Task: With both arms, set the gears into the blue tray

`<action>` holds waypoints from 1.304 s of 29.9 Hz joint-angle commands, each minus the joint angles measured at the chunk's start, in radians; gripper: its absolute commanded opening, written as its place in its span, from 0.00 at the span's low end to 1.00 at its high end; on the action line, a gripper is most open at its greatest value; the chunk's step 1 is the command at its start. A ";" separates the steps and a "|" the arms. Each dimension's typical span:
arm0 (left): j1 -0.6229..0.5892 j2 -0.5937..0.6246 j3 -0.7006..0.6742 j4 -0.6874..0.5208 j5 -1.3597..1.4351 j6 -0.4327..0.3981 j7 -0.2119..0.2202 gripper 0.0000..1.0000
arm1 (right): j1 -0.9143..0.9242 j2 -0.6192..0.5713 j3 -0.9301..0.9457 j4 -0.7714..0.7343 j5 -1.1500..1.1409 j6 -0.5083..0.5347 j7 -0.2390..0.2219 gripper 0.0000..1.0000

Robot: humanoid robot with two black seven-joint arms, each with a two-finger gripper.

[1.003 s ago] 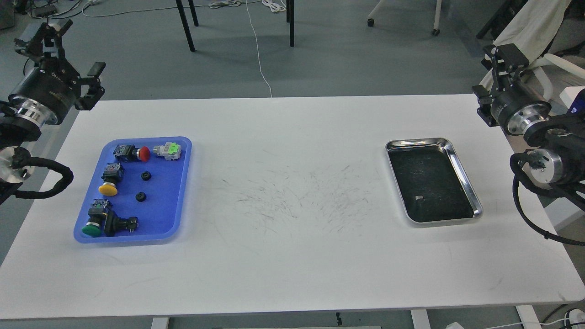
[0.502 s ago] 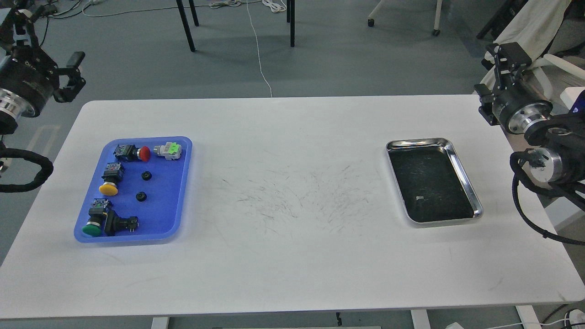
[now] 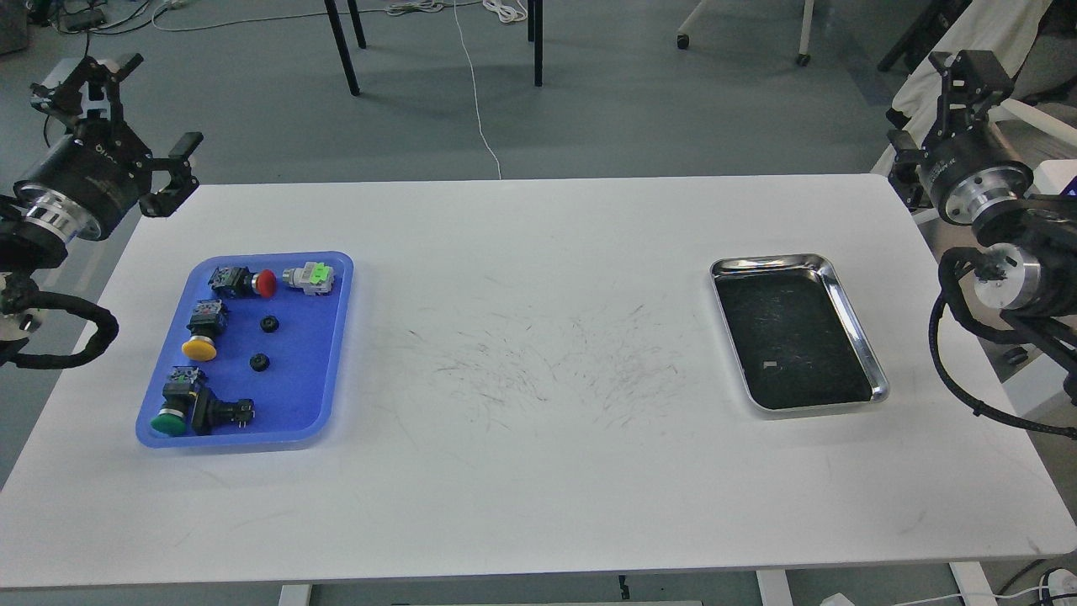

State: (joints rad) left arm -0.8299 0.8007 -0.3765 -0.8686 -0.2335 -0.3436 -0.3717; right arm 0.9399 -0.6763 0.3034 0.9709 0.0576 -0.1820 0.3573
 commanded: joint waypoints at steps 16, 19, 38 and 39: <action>0.012 0.020 -0.003 -0.012 -0.239 -0.043 0.165 0.98 | -0.006 0.009 0.006 -0.006 0.004 -0.013 0.002 0.97; -0.004 0.032 0.060 -0.029 -0.242 -0.034 0.172 0.98 | -0.012 0.020 0.008 -0.008 0.004 -0.020 0.003 0.97; -0.054 0.026 0.230 -0.090 -0.219 -0.017 0.174 0.98 | -0.013 0.014 0.006 0.003 0.004 -0.022 0.003 0.97; -0.061 0.026 0.237 -0.090 -0.217 -0.017 0.172 0.98 | -0.013 0.014 0.006 0.005 0.004 -0.021 0.003 0.97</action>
State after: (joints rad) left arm -0.8720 0.8314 -0.2089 -0.9553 -0.4575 -0.3652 -0.2013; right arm 0.9266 -0.6614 0.3098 0.9739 0.0608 -0.2026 0.3606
